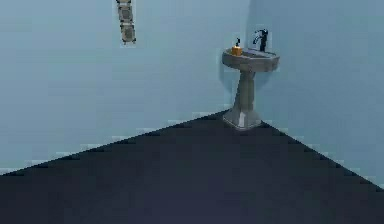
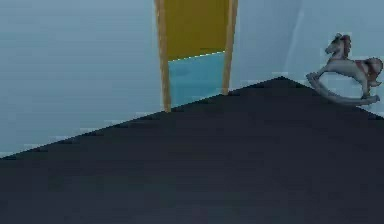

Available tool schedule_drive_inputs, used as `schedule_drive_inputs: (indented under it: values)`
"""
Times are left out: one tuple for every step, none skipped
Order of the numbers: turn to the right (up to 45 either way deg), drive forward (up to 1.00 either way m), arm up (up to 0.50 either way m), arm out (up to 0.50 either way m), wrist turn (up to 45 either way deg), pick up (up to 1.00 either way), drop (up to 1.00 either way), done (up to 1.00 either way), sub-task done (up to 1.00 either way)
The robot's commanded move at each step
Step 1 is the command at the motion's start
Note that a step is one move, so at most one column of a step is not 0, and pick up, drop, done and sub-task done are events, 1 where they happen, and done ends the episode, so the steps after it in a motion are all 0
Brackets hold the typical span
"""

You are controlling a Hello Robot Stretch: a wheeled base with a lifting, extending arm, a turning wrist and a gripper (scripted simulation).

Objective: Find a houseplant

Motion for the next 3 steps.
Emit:
schedule_drive_inputs:
  values:
    - [45.0, 0.0, 0.0, 0.0, 0.0, 0.0, 0.0, 0.0, 0.0]
    - [45.0, 0.0, 0.0, 0.0, 0.0, 0.0, 0.0, 0.0, 0.0]
    - [45.0, 0.0, 0.0, 0.0, 0.0, 0.0, 0.0, 0.0, 0.0]
